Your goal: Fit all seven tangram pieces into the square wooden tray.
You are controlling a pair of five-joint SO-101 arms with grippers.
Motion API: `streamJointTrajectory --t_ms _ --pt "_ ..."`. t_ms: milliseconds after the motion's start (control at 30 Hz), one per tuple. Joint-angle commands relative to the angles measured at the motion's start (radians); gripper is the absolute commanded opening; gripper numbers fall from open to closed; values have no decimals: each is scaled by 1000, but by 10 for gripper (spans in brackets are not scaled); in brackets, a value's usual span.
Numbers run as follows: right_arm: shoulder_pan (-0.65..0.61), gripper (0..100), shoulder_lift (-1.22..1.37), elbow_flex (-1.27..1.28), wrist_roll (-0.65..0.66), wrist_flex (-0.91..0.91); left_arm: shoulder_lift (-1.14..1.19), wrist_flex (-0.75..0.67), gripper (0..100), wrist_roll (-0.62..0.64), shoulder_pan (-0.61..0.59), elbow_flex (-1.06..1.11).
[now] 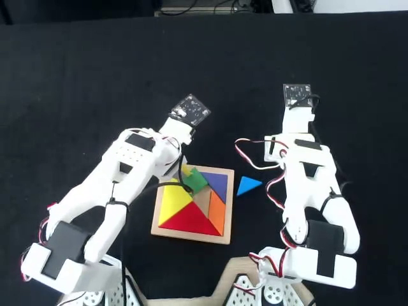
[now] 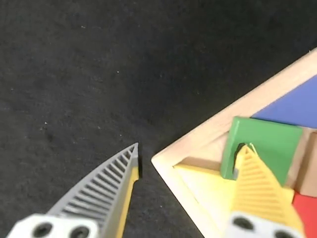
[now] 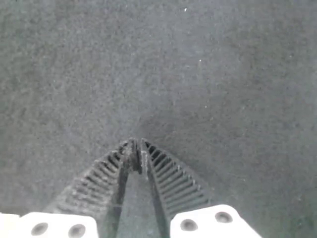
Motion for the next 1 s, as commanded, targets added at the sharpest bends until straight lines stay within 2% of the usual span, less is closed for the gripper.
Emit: streamJointTrajectory --t_ms 0,167,567,700,967 --pt "-12 11 -2 -62 -6 -20 -6 -9 303 -9 41 27" --pt "-12 11 -2 -62 -6 -20 -17 -11 303 -5 87 65" --pt "-12 11 -2 -62 -6 -20 -143 -12 303 -8 -53 -7" --pt "-12 11 -2 -62 -6 -20 -61 -14 303 -14 -65 -31" --pt "-12 11 -2 -62 -6 -20 180 -3 303 -123 -65 -160"
